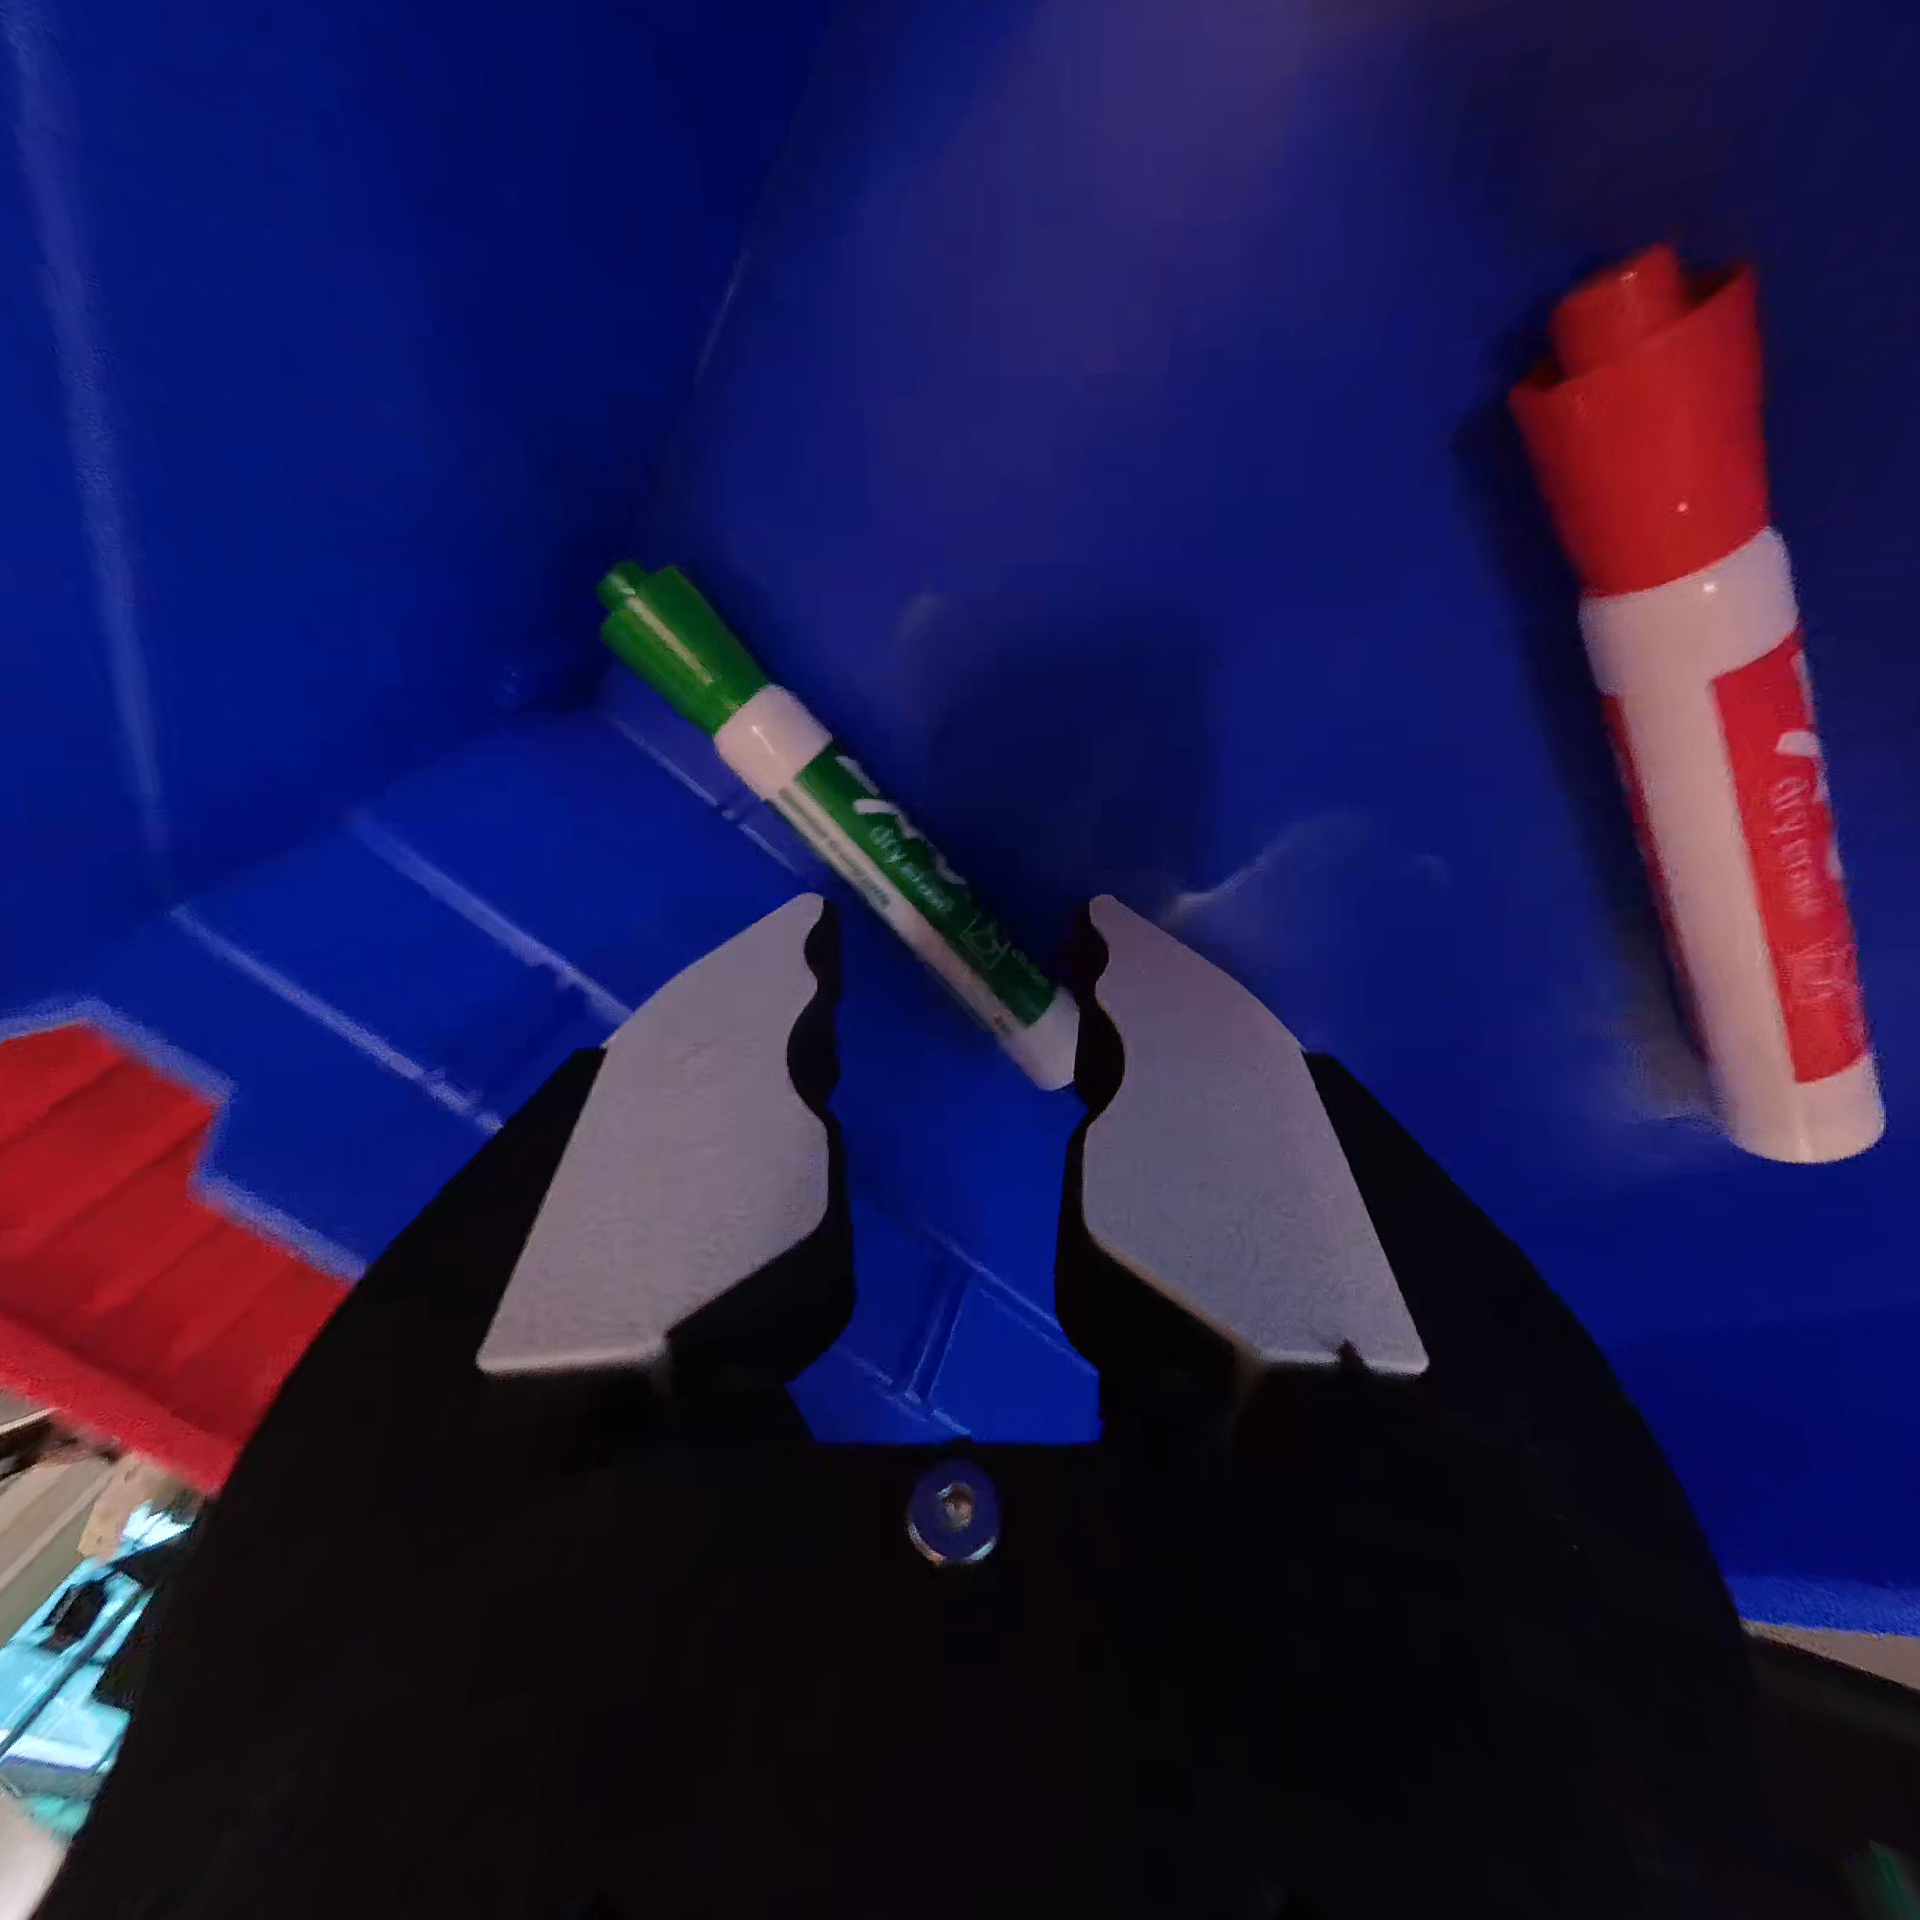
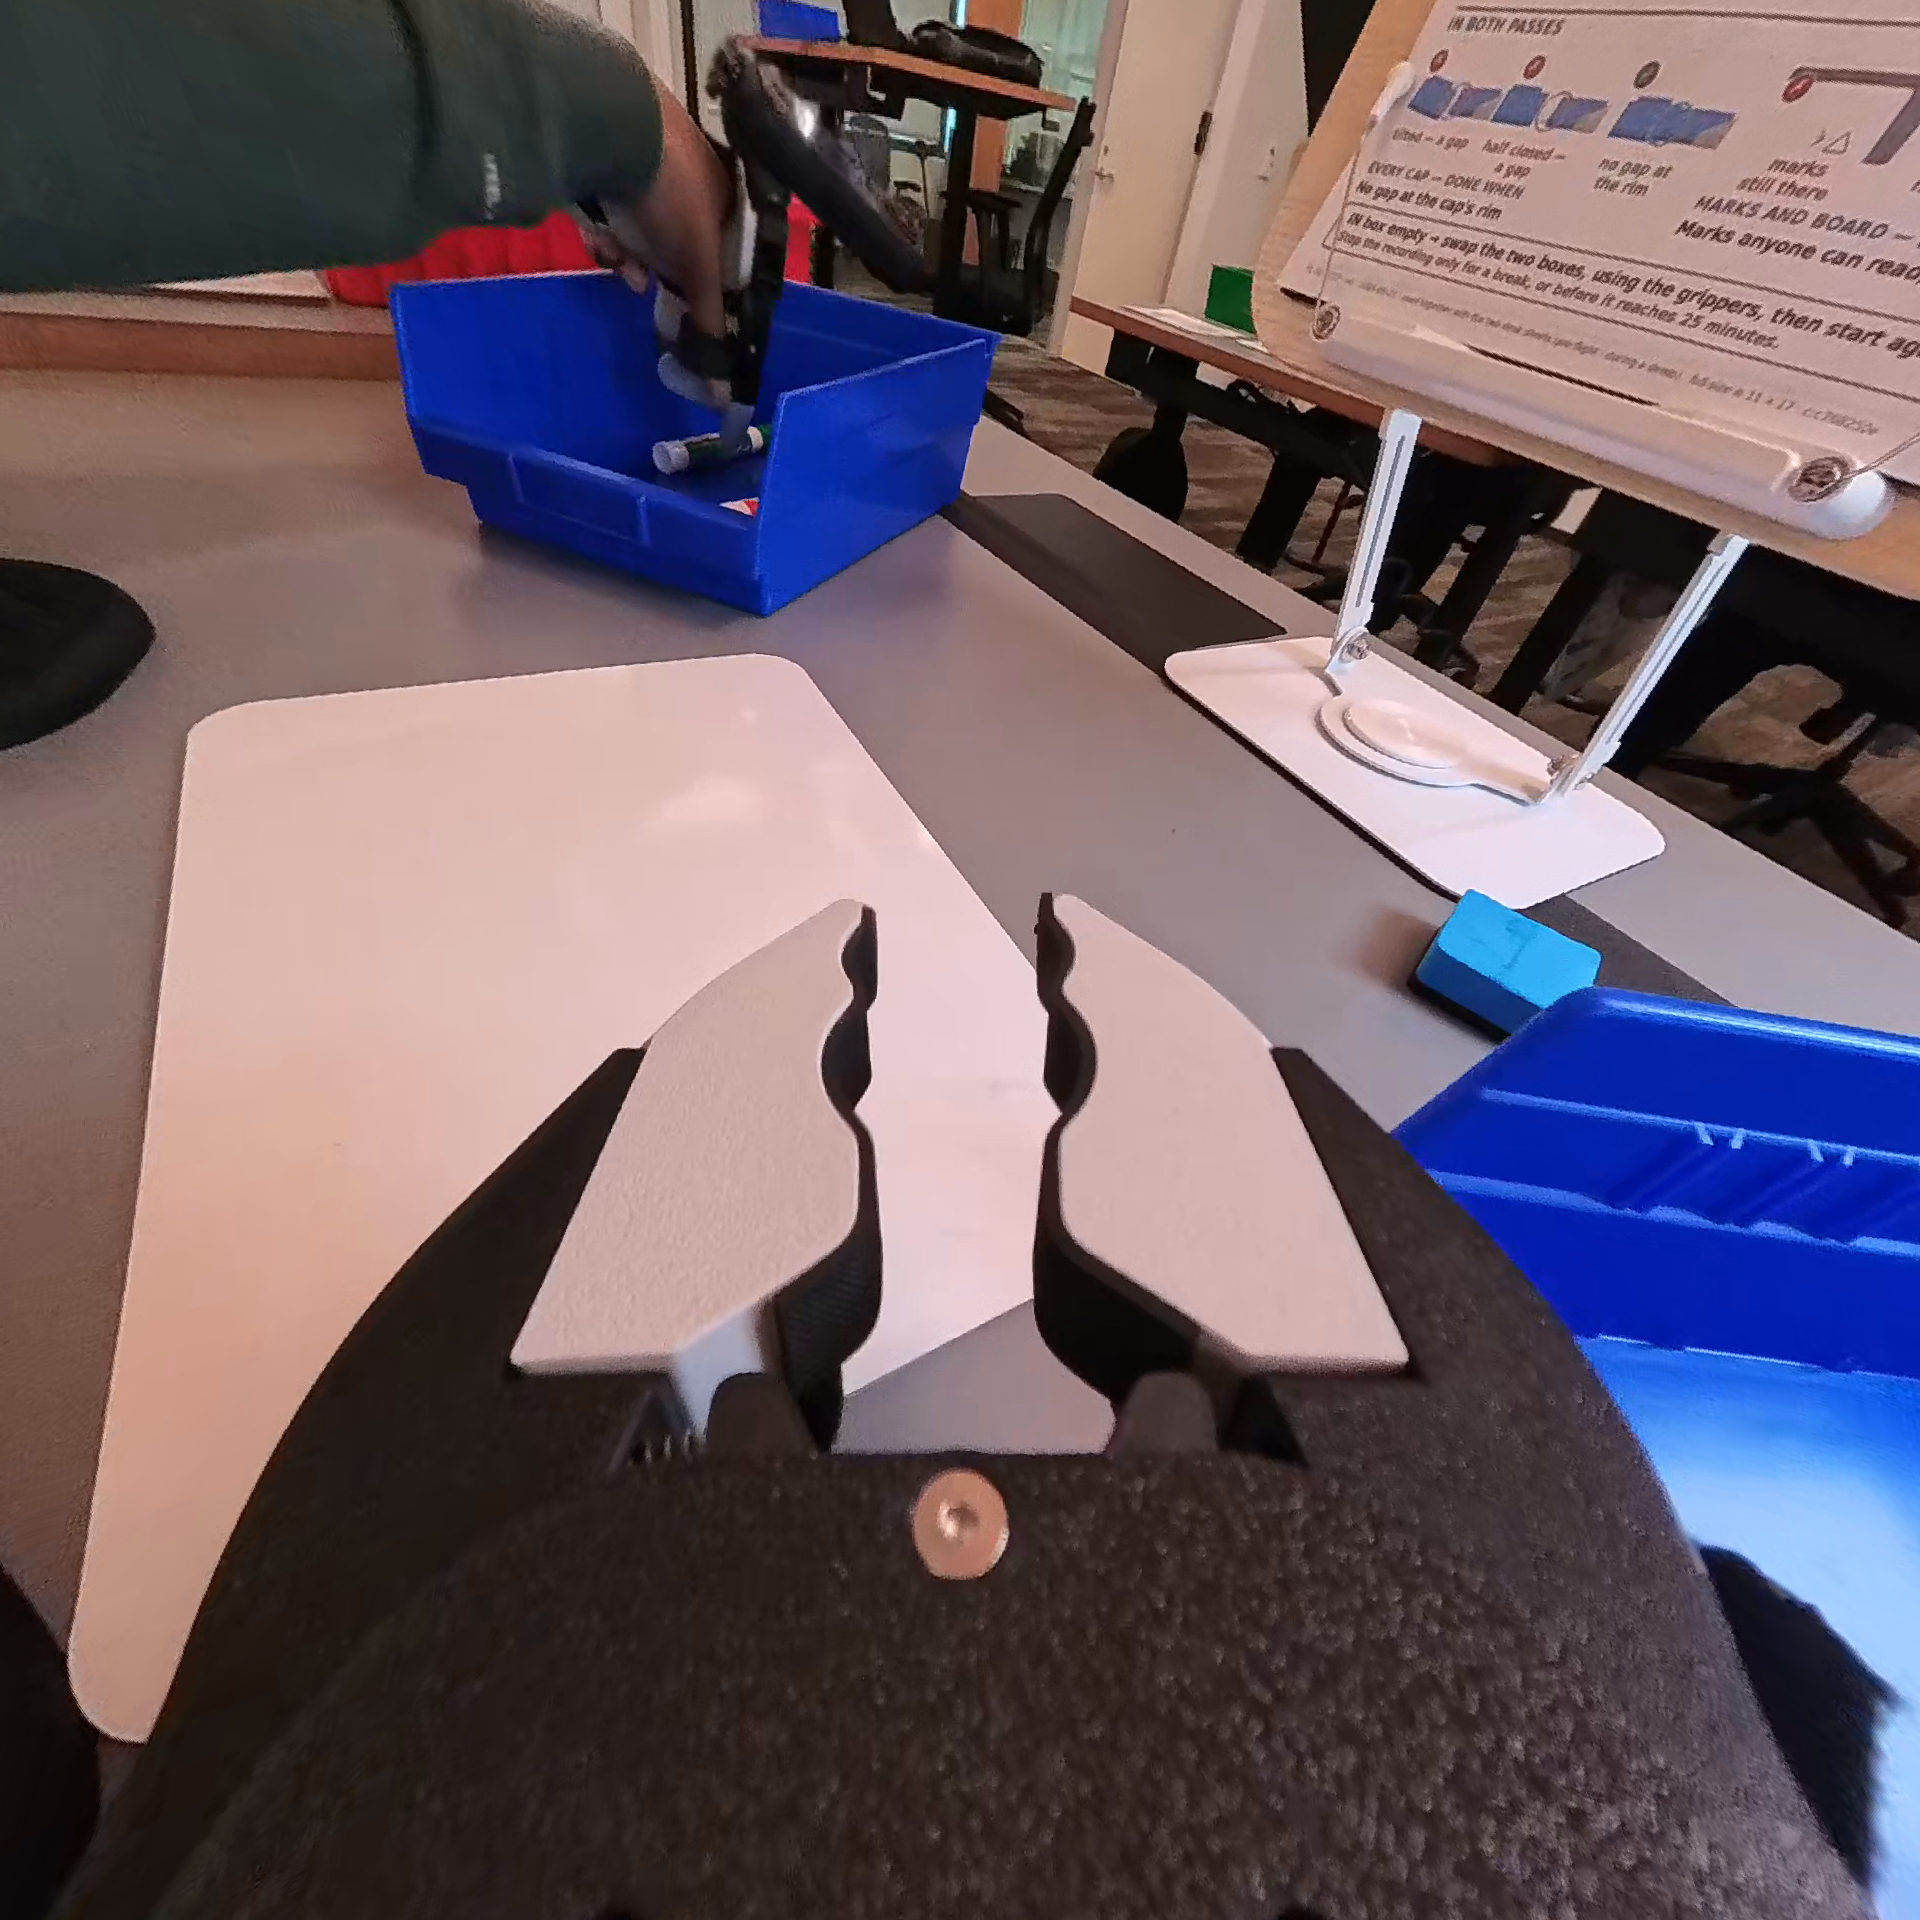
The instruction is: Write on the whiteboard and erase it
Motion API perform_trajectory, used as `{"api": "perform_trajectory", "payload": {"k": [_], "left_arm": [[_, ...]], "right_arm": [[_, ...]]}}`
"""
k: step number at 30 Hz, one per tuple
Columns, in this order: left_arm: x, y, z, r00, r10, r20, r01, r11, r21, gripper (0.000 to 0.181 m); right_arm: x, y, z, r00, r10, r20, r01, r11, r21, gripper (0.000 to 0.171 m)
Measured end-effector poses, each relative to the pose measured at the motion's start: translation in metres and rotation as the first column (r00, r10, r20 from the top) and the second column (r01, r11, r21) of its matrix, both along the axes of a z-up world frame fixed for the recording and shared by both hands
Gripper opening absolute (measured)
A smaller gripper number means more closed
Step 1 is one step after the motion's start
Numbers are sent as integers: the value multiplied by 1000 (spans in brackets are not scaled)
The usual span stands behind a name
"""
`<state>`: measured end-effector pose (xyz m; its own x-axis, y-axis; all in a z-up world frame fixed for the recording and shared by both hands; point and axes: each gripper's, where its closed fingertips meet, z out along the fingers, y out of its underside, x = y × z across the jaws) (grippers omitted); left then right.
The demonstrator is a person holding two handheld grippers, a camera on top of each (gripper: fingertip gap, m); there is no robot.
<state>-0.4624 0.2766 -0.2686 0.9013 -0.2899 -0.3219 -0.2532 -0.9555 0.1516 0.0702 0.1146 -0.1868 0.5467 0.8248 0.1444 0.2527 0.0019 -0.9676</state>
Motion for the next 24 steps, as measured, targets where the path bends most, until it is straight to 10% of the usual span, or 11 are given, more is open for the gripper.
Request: {"api": "perform_trajectory", "payload": {"k": [12,18,21,24], "left_arm": [[27,-3,-7,973,-207,101,208,978,7,20],[57,-2,55,898,-440,-17,426,859,286,19],[124,-15,107,774,-626,95,445,645,622,19],[220,-59,153,462,-812,357,193,485,853,18]], "right_arm": [[-4,0,-10,1000,9,14,-9,1000,-11,28],[-8,-3,-8,1000,11,19,-11,1000,16,27],[-14,-5,-7,1000,21,18,-22,999,29,27],[-33,-10,3,997,69,-34,-68,998,11,27]]}}
